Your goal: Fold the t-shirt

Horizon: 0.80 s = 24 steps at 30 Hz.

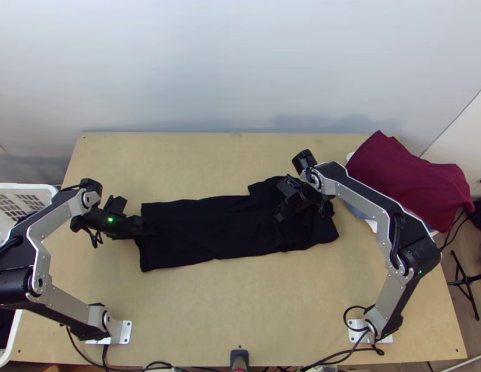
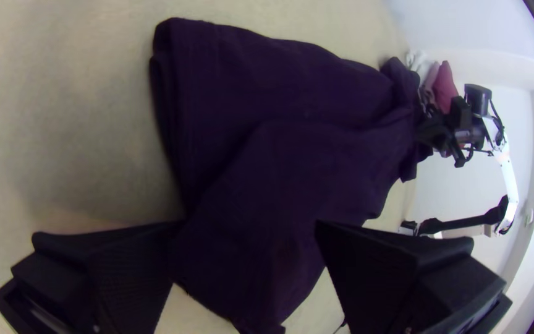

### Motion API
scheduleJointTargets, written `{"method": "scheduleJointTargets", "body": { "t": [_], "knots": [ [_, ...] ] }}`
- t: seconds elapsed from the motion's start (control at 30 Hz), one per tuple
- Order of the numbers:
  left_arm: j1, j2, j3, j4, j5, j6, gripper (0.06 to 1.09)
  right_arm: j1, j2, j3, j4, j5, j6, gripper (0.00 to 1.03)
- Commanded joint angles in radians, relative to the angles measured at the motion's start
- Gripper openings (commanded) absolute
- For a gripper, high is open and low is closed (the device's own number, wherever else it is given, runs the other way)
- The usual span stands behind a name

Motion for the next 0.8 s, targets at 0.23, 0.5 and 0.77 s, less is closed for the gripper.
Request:
{"method": "scheduleJointTargets", "body": {
  "t": [0.23,0.5,0.77],
  "knots": [
    [-0.1,0.058,-0.004,0.112,0.065,-0.12,0.75,0.0,0.007,-0.016,0.012,0.005,0.006,0.03],
    [-0.071,0.093,-0.007,0.163,0.085,-0.149,0.1,0.0,0.023,-0.048,0.089,0.034,0.014,0.03],
    [-0.068,0.075,0.006,0.149,0.137,-0.149,0.1,0.001,0.075,-0.048,0.156,0.114,0.014,0.03]
  ]
}}
